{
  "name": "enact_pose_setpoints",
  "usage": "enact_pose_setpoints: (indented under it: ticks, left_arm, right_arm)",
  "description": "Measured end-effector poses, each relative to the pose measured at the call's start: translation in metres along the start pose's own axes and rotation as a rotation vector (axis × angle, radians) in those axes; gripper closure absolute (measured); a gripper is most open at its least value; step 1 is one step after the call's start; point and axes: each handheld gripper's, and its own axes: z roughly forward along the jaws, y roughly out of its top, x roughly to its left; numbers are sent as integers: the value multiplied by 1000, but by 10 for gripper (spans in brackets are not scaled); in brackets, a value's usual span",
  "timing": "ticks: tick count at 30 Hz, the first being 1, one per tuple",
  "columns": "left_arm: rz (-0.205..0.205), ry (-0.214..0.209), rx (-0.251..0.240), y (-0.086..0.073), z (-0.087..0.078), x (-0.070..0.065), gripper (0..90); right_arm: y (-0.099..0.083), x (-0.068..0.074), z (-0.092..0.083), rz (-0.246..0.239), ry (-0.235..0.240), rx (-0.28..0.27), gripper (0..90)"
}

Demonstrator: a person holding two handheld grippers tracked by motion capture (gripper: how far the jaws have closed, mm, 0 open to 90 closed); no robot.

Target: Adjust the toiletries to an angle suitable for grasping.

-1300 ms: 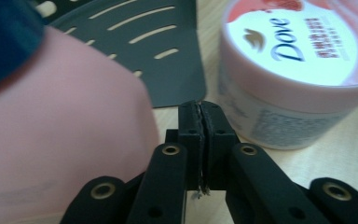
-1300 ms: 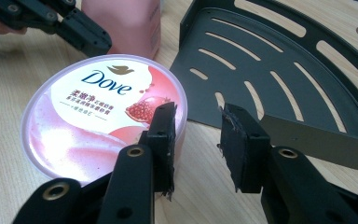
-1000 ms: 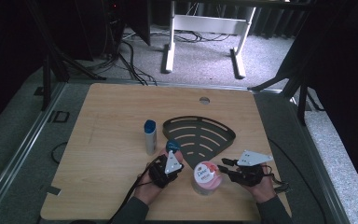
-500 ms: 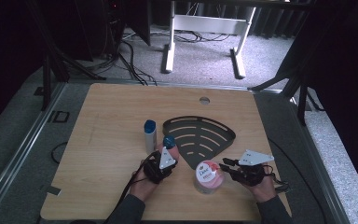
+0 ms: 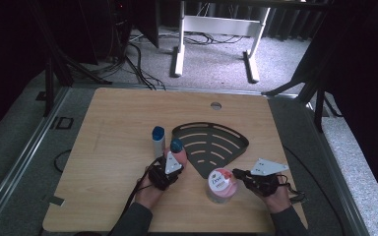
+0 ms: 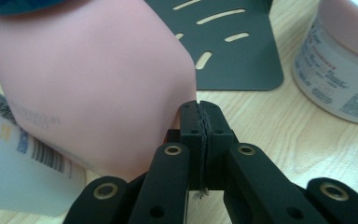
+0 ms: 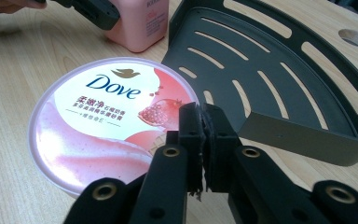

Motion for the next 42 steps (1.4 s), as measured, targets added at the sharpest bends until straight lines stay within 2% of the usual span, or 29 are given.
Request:
enact_pose_setpoints:
  ticks: [18,29,33,34,42]
  left_arm:
    - [-16,11,18,-2,3,11,890]
    - [-33,27,32,-2,5,20,871]
    - [-18,-16,11,0,2,13,823]
    - [-18,-16,11,0,2,13,810]
    - [43,-141,-22,7,-5,-9,716]
  right_arm:
    - [0,-1,1,17,-57,-3,890]
    - [0,-2,2,31,-70,-4,891]
    - [-1,-3,1,34,-60,-5,883]
    - [-1,-3,1,34,-60,-5,883]
    - [-4,0,-5,42,-45,-11,845]
